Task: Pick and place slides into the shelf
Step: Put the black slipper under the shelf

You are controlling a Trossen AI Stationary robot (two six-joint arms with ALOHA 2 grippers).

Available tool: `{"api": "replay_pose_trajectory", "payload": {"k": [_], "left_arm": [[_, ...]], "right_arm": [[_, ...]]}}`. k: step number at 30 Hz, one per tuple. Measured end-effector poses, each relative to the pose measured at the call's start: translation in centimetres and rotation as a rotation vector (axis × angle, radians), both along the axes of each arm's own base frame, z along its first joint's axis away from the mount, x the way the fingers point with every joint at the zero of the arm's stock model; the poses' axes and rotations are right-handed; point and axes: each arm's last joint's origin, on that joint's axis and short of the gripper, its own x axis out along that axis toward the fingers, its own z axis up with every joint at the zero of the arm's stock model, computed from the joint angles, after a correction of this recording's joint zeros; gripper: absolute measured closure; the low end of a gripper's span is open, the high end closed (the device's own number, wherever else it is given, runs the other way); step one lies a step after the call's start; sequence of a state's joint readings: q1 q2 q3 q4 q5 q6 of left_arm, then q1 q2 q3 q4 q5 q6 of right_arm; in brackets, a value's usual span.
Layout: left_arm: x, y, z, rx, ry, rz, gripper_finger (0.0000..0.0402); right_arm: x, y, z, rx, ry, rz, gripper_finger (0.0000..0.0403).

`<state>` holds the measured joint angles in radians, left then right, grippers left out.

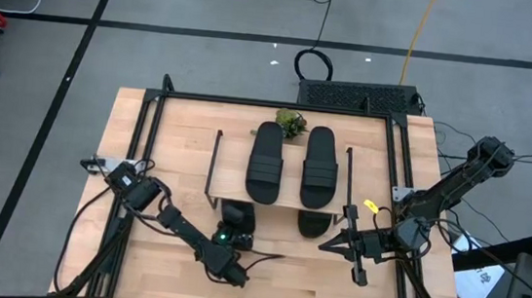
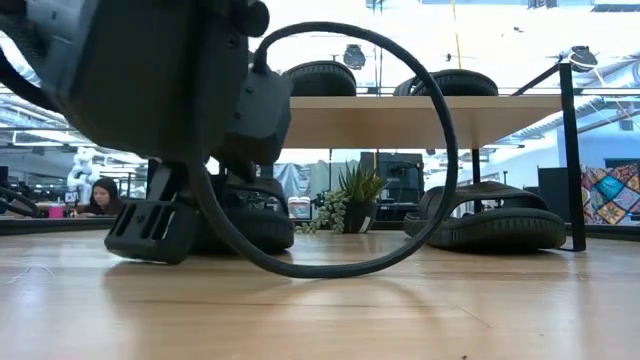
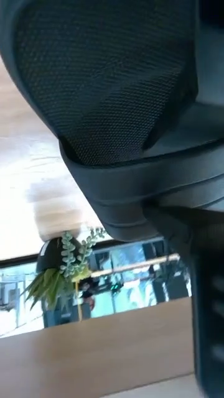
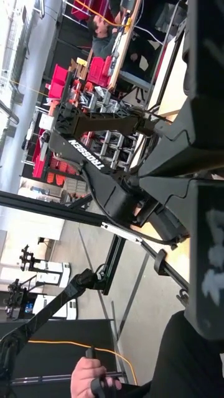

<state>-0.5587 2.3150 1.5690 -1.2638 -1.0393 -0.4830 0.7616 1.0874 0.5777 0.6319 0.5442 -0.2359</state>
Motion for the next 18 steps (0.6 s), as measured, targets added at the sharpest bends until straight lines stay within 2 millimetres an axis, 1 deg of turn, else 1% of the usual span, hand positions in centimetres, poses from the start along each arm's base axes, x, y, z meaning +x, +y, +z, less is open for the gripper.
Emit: {"api": "replay_pose_trajectory", "payload": {"k": [2,4,5,9,14,18], "left_arm": [[0.0,0.0,-0.1,0.022,0.031,-0.031,0.0311],[0.0,-0.2,-0.1,0.049,0.033,-0.061,0.0370],[0.0,-0.2,-0.1,0.062,0.029,-0.072,0.0384],[-0.1,-0.6,-0.1,0.100,0.038,-0.112,0.0392],[-0.5,-1.8,-0.1,0.216,-0.010,-0.204,0.0398],[-0.7,-2.1,0.0,0.254,-0.042,-0.230,0.0399]], "right_arm": [[0.0,0.0,0.0,0.000,0.000,0.000,0.0401],[0.0,0.0,0.0,0.000,0.000,0.000,0.0401],[0.0,0.0,0.0,0.000,0.000,0.000,0.0401],[0.0,0.0,0.0,0.000,0.000,0.000,0.0401],[0.0,0.0,0.0,-0.001,0.000,0.000,0.0401],[0.0,0.0,0.0,-0.003,0.000,0.000,0.0401]]}}
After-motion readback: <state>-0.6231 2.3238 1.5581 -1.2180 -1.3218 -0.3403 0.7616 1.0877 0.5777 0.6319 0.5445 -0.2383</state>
